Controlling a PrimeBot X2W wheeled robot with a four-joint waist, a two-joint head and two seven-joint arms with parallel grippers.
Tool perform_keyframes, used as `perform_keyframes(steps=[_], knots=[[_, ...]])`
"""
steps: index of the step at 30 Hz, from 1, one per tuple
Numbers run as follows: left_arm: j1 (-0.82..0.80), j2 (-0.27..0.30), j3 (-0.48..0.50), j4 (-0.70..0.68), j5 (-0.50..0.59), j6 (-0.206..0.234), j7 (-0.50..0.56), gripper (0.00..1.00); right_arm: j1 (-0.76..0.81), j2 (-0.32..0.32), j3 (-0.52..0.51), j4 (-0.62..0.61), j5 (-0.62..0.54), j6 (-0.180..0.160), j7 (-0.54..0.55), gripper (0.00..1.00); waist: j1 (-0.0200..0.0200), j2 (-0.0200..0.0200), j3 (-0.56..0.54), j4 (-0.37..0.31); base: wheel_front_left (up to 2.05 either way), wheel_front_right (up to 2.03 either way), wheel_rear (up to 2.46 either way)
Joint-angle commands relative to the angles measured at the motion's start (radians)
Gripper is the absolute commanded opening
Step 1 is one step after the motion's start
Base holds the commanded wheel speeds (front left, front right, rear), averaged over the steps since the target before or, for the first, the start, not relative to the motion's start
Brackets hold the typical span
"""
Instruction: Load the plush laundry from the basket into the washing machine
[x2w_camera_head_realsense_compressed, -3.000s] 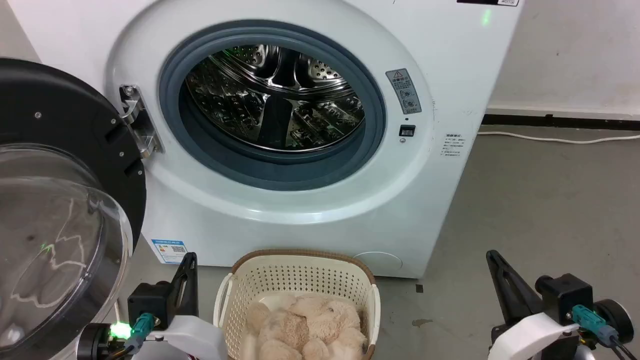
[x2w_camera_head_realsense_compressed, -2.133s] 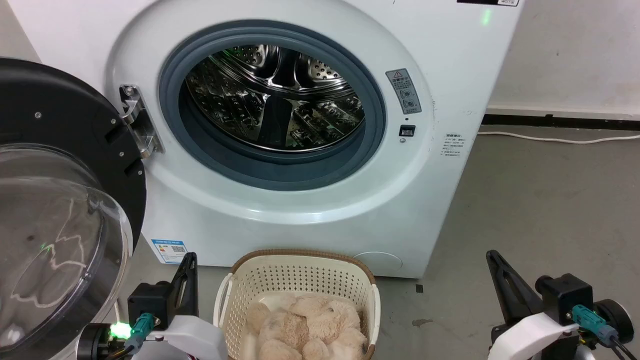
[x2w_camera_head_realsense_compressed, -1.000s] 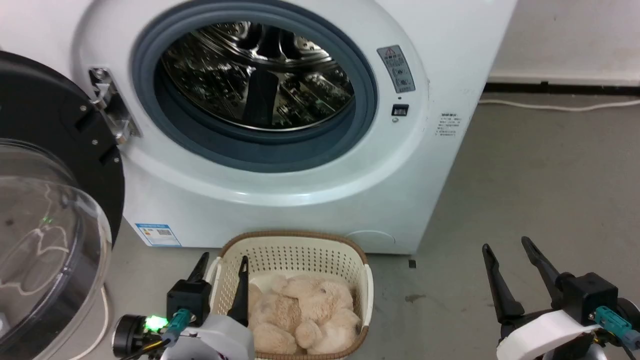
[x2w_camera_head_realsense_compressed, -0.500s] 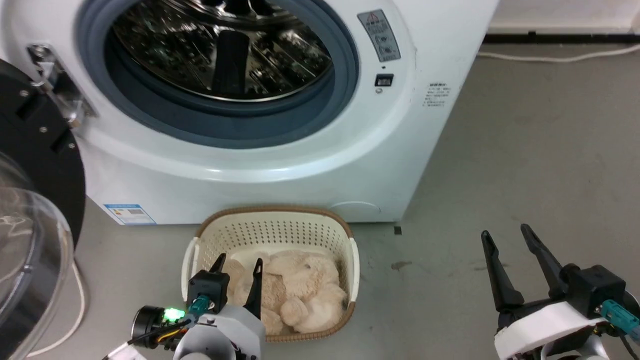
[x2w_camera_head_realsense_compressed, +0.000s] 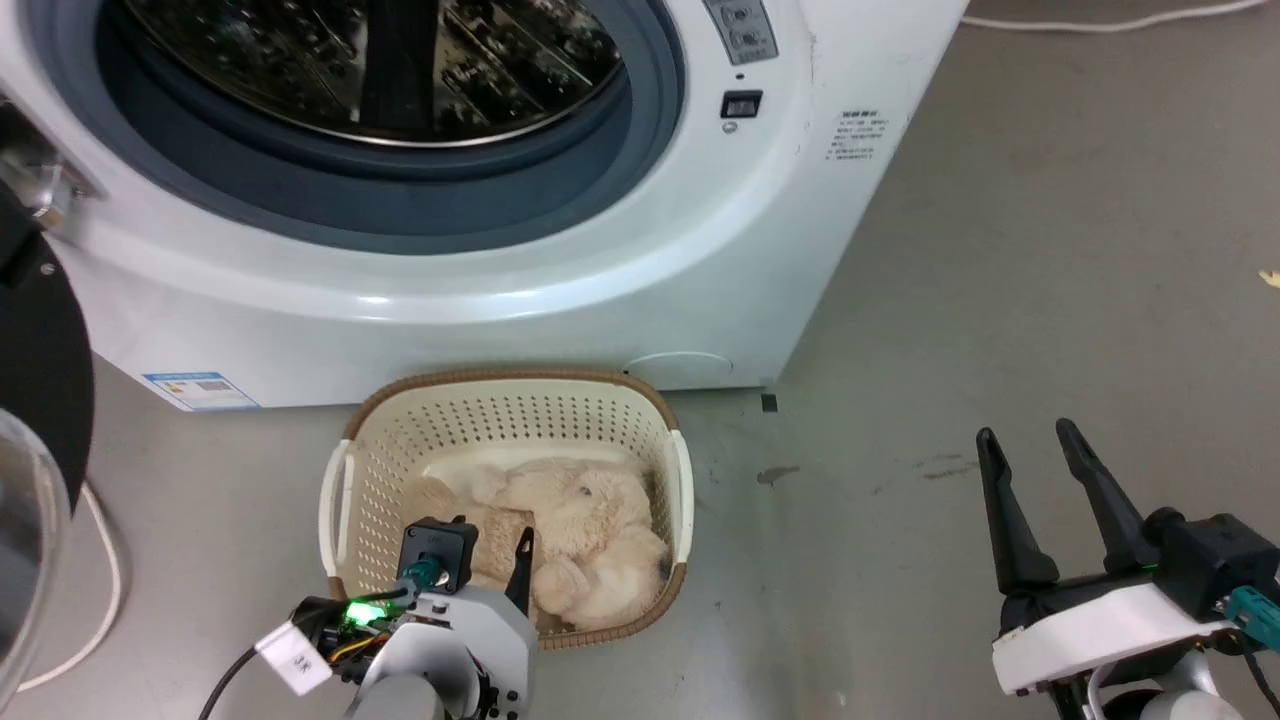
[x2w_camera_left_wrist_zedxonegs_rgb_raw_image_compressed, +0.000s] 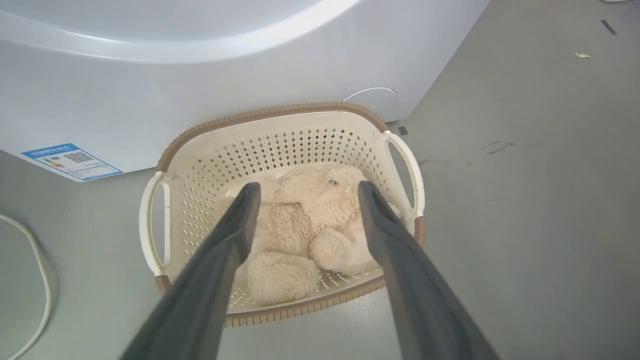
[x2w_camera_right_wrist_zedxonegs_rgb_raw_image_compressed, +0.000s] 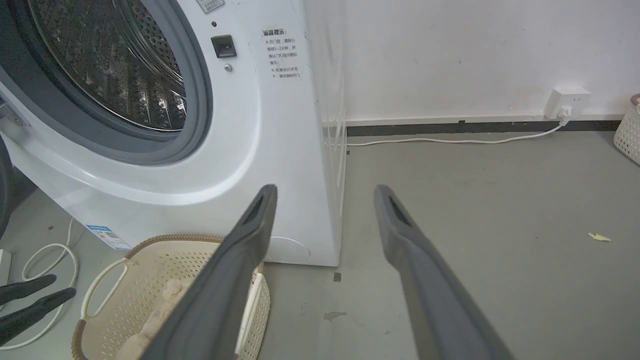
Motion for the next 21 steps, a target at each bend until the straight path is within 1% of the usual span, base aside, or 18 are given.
perform_keyframes(steps=[1, 9, 16, 21], knots=[[-0.032, 0.004, -0.012, 0.035, -0.012, -0.006, 0.012, 1.0, -0.021, 0.0, 0.001, -0.007, 0.016, 0.0, -0.01, 1.0, -0.0001, -0.0001, 0.017, -0.009, 0.0, 0.0, 0.0], [-0.087, 0.011, -0.034, 0.116, -0.032, -0.007, 0.048, 1.0, -0.035, 0.001, 0.006, -0.012, 0.043, 0.0, -0.024, 1.0, -0.0001, -0.0001, 0.066, -0.029, 0.0, 0.0, 0.0], [-0.138, 0.027, -0.067, 0.194, -0.043, -0.005, 0.11, 1.0, -0.051, 0.001, 0.011, -0.018, 0.074, 0.001, -0.039, 1.0, -0.0001, -0.0001, 0.117, -0.049, 0.0, 0.0, 0.0], [-0.176, 0.041, -0.086, 0.247, -0.054, 0.007, 0.135, 1.0, -0.06, 0.001, 0.015, -0.019, 0.094, 0.001, -0.049, 1.0, -0.0001, -0.0001, 0.151, -0.061, 0.0, 0.0, 0.0]])
